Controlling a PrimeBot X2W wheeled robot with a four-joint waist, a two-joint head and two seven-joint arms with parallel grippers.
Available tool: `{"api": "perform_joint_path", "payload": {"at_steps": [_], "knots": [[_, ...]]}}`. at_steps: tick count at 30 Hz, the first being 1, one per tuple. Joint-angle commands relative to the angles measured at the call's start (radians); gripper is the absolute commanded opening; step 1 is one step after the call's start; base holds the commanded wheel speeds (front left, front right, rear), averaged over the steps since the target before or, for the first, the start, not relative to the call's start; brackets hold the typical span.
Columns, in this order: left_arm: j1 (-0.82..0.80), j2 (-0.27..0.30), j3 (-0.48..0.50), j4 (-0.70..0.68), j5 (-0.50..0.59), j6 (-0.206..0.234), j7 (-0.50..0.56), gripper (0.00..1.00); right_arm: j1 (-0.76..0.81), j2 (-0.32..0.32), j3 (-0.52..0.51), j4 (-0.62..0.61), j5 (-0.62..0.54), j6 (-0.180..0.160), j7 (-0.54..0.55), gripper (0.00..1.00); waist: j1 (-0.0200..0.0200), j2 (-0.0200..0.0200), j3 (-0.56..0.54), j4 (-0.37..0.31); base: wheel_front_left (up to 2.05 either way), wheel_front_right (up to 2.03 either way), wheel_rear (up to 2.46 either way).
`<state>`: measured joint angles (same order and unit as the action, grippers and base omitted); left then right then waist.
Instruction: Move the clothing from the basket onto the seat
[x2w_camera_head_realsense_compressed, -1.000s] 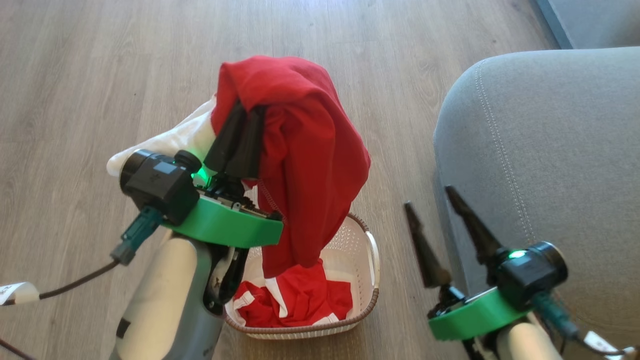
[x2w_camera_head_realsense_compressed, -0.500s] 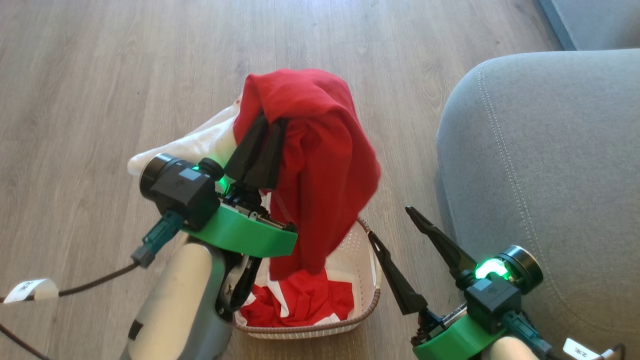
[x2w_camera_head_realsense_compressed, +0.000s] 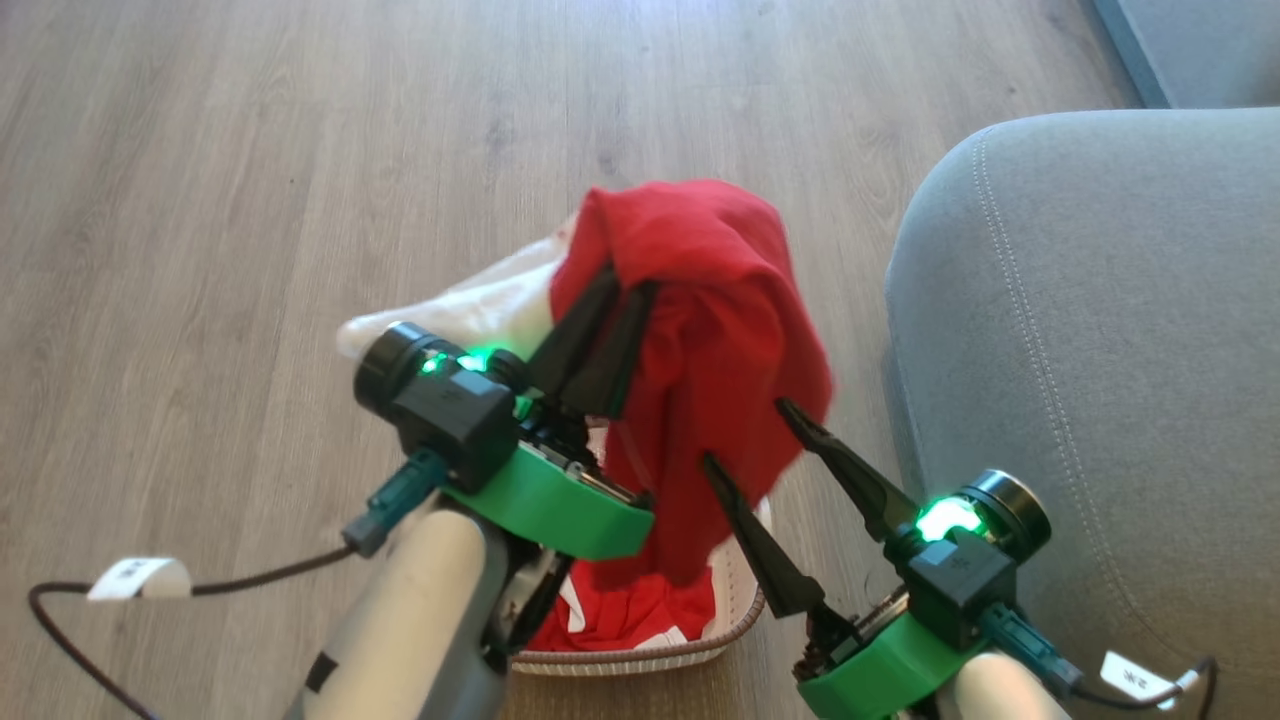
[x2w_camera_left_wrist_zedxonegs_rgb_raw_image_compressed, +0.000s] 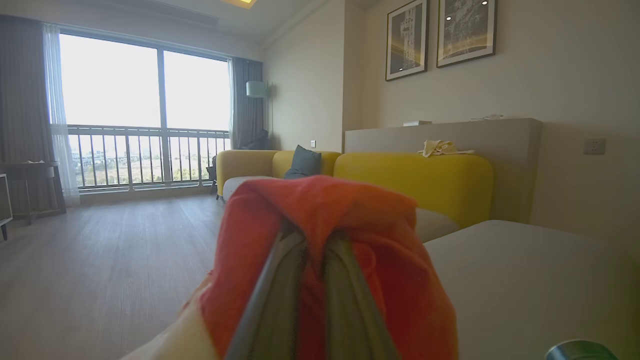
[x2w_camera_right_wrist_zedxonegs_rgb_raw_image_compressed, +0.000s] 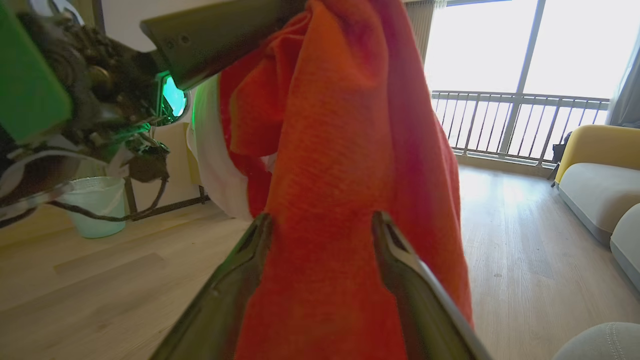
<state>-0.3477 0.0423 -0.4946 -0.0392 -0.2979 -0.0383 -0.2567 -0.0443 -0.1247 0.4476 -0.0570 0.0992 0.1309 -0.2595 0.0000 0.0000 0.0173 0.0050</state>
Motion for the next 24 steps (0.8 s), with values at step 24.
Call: {"api": "perform_joint_path", "payload": {"at_steps": [24], "knots": [[-0.038,0.008,-0.162,-0.056,-0.030,-0.007,-0.005,0.00,-0.125,0.072,-0.040,0.097,-0.064,0.000,-0.002,1.00,0.0000,0.0000,0.013,0.018,0.00,0.00,0.00]]}}
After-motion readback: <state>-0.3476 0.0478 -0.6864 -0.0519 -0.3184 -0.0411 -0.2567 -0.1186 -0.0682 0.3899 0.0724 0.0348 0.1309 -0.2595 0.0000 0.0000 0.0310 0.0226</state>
